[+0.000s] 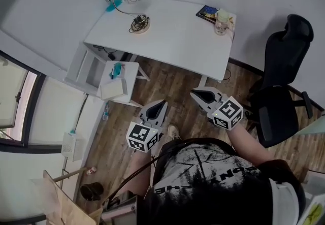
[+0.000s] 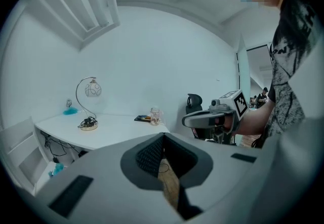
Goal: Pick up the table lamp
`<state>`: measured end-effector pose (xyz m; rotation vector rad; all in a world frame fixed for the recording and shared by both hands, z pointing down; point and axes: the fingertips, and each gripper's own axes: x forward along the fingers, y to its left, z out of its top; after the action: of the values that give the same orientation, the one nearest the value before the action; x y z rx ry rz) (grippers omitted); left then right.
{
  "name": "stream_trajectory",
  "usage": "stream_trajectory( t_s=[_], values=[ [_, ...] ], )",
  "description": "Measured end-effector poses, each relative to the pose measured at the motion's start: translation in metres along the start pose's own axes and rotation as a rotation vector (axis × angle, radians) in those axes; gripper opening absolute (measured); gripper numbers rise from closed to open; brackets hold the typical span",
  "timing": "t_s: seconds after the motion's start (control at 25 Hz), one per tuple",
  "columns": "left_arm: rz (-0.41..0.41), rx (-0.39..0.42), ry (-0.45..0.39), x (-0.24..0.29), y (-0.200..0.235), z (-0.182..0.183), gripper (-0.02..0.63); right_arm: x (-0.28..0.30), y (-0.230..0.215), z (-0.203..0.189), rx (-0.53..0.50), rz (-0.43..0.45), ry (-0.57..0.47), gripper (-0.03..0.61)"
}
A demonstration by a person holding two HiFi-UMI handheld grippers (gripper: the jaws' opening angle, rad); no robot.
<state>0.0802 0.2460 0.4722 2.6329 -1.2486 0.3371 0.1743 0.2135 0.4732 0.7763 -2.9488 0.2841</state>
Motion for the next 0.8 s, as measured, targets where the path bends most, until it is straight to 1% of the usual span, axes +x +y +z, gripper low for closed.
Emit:
stream_trajectory(
  t_s=[0.32, 0.6, 0.8],
  values=[
    [-0.028, -0.003, 0.007, 0.01, 0.076, 0.016, 0.015, 0.074, -0.027, 0.012, 0.033, -0.021, -0.014, 0.02],
    [-0.029, 0.007, -0.002, 0.012, 0.147, 0.025, 0.015, 0.143, -0.041, 0.022, 0.023, -0.031, -0.013, 0.02],
    [-0.049, 0.012, -0.005, 0.016, 0.188, 0.028, 0.015, 0.182, -0.047, 0.027, 0.01, -0.036, -0.004, 0.02]
  ],
)
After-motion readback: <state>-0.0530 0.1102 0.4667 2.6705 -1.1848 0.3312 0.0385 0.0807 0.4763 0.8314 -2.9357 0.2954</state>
